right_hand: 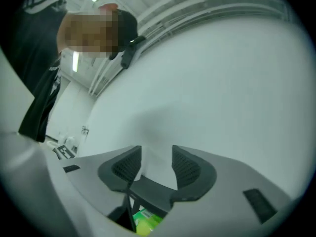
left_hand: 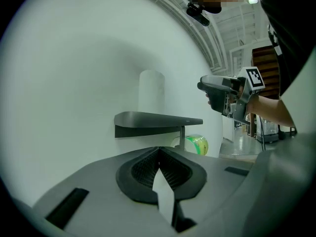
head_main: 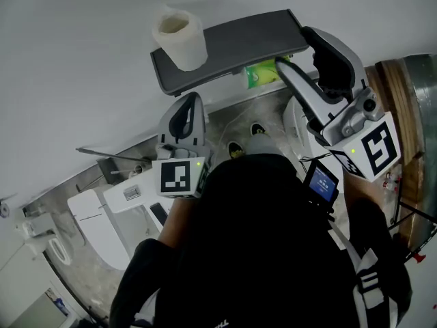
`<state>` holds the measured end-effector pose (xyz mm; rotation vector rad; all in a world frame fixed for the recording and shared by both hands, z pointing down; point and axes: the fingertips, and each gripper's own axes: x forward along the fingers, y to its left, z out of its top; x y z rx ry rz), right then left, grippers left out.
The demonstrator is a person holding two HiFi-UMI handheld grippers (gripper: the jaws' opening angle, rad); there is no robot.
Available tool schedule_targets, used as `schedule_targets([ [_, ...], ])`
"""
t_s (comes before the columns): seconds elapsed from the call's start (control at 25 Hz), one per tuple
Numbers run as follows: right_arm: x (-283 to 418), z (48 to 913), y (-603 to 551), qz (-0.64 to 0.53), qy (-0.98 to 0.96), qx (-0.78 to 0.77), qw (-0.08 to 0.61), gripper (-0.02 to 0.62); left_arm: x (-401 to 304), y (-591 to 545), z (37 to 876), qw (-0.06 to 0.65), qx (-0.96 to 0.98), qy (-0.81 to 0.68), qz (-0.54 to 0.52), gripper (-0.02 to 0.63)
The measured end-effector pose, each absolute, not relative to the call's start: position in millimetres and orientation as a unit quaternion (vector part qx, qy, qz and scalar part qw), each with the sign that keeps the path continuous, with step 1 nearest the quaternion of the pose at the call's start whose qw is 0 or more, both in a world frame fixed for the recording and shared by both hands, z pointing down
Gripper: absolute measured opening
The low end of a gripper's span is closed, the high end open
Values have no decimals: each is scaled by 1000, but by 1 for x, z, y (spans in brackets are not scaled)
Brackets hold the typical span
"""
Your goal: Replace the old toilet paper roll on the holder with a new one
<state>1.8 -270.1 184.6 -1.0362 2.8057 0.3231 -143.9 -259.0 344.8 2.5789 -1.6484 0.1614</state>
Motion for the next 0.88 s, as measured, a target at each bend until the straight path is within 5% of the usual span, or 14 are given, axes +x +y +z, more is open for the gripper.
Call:
schedule_targets([
  [0.16, 43, 199, -291, 60, 906, -409, 94, 90, -146, -258, 348, 42, 838, -541, 62, 21],
  [0.88, 79, 333, -302, -92, 880, -466, 35, 18, -134, -259, 356, 41, 846, -527, 61, 23],
])
